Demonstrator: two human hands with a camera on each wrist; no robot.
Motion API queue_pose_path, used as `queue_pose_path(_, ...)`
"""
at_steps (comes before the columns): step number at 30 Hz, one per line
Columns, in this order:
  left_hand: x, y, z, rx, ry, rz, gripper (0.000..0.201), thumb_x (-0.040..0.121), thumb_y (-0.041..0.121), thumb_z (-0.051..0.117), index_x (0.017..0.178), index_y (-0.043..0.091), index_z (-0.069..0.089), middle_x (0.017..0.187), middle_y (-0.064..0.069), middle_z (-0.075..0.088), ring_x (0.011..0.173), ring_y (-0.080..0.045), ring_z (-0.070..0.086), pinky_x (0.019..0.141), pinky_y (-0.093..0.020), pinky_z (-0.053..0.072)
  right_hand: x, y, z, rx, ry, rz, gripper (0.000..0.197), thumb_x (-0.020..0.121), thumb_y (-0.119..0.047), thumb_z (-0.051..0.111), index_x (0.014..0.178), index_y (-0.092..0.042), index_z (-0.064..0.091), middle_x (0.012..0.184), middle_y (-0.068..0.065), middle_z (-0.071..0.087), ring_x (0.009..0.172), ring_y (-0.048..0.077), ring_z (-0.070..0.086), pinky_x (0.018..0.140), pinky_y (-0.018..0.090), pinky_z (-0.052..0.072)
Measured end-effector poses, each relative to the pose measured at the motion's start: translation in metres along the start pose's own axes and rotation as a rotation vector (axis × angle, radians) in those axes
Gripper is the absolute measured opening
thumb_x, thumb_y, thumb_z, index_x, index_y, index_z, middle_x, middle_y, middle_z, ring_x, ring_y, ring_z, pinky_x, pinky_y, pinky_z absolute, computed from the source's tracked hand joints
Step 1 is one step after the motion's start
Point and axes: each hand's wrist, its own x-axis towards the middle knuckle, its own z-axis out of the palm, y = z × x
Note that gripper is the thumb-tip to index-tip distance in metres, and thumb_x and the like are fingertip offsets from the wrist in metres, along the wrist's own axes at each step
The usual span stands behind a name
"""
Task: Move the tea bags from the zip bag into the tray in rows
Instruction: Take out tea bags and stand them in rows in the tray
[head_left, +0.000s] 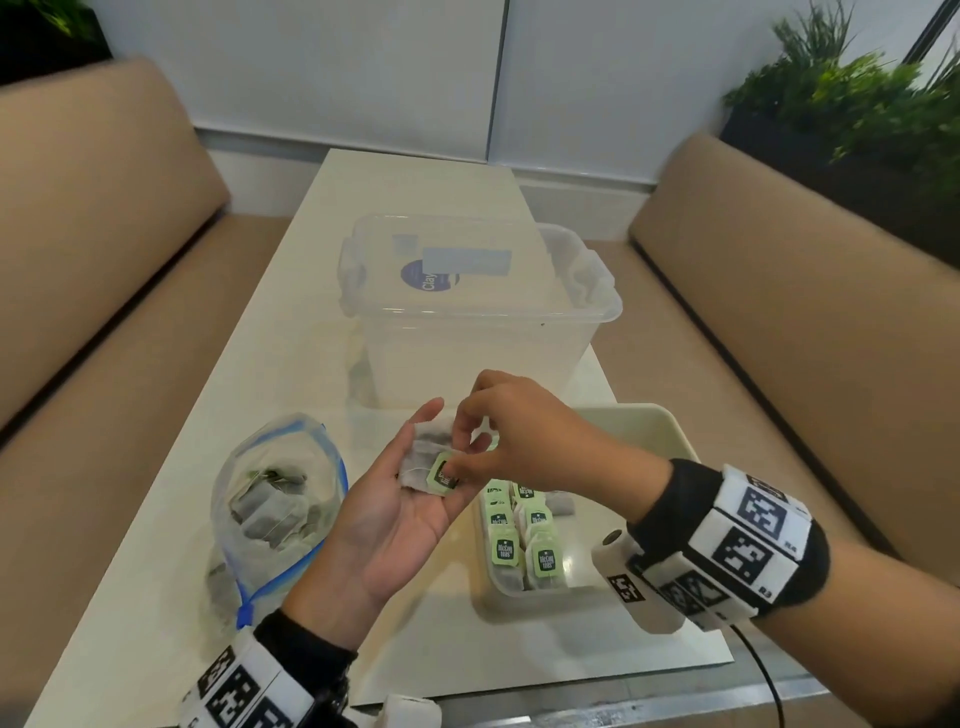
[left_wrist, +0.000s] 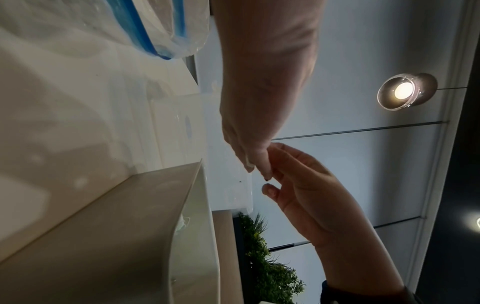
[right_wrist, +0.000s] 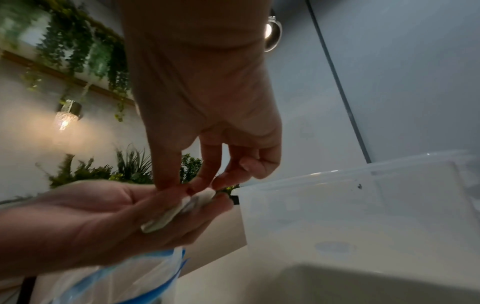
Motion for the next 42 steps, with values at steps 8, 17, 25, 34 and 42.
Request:
queue_pose_path(8, -0.001, -0.001, -0.002, 0.165, 0.016, -0.055, 0.04, 0.081, 0.032, 0.056, 0.109, 0.004, 0.062, 0.111, -0.019, 0.068, 0.103, -0.037, 0.066, 0.081, -0.044, 0.057, 0.006, 0.002, -0.033, 0.153, -0.061, -0.026, 0.011, 0.078, -0.012, 0.069, 0.076, -0.021, 0.065, 0.065, -0.012, 0.062, 0.053, -0.005, 0.054, 0.056, 0.006, 0.042)
queue_pose_path(17, -0.007, -0.014, 0.003, 0.432, -0.08, -0.002, 0.037, 0.07, 0.011, 0.065, 0.106, 0.001, 0.063, 0.1, -0.011, 0.071, 0.104, -0.035, 0.066, 0.087, -0.03, 0.055, 0.008, -0.011, -0.049, 0.058, -0.046, -0.181, 0.017, 0.078, -0.011, 0.073, 0.093, -0.017, 0.067, 0.078, 0.0, 0.071, 0.061, 0.014, 0.066, 0.055, 0.022, 0.055)
queue_pose_path(25, -0.007, -0.012, 0.008, 0.446, -0.044, 0.088, 0.03, 0.069, 0.011, 0.064, 0.097, 0.001, 0.067, 0.09, -0.008, 0.073, 0.087, -0.026, 0.071, 0.072, -0.02, 0.057, 0.0, -0.014, -0.049, 0.023, 0.113, -0.274, 0.034, 0.068, -0.012, 0.081, 0.076, -0.022, 0.05, 0.067, -0.019, 0.054, 0.064, -0.003, 0.058, 0.054, 0.005, 0.039)
queue_pose_path(34, -0.008, -0.018, 0.009, 0.475, -0.044, 0.047, 0.031, 0.065, 0.011, 0.067, 0.094, 0.002, 0.069, 0.093, -0.01, 0.073, 0.084, -0.026, 0.072, 0.072, -0.021, 0.058, -0.003, -0.018, -0.051, -0.217, 0.079, -0.384, 0.012, 0.077, -0.004, 0.062, 0.079, -0.014, 0.068, 0.069, -0.012, 0.057, 0.055, -0.003, 0.049, 0.062, 0.008, 0.04)
queue_pose_path(42, -0.008, -0.005, -0.006, 0.425, 0.033, 0.006, 0.028, 0.084, 0.0, 0.057, 0.112, -0.005, 0.06, 0.098, -0.014, 0.068, 0.093, -0.032, 0.07, 0.074, -0.024, 0.058, -0.019, 0.013, -0.068, -0.205, -0.113, -0.245, 0.027, 0.079, -0.003, 0.055, 0.082, -0.02, 0.075, 0.089, -0.006, 0.068, 0.074, 0.007, 0.06, 0.074, 0.018, 0.047)
